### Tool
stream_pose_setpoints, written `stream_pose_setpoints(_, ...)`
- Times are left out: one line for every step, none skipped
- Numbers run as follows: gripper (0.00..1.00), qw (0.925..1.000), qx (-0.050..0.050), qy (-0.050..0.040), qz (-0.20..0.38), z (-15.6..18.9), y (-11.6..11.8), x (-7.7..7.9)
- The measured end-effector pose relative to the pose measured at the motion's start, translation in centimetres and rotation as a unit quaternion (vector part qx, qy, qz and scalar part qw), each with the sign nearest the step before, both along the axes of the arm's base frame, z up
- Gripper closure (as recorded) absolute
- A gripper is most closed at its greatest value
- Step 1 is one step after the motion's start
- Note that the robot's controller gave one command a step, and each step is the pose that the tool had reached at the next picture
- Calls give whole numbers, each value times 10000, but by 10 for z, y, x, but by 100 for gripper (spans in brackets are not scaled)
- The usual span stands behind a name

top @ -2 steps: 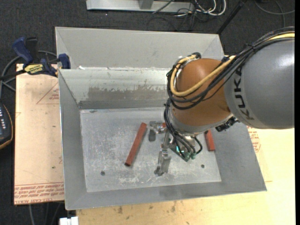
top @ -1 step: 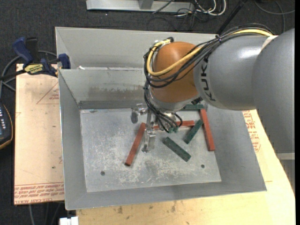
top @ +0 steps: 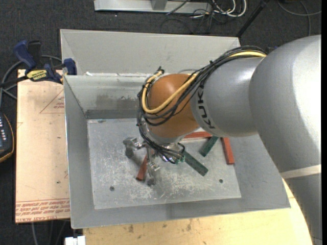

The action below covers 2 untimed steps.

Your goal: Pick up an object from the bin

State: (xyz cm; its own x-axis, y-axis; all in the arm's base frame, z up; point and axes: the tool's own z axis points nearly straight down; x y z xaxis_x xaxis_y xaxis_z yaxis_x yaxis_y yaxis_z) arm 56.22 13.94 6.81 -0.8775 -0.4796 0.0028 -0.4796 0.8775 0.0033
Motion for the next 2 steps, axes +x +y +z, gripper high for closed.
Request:
stream_pose_setpoints(100, 10000, -1, -16, -14, 3, -1, 2)
stream_pose_setpoints(100, 9999, 11, -85, -104, 170, 1, 44)
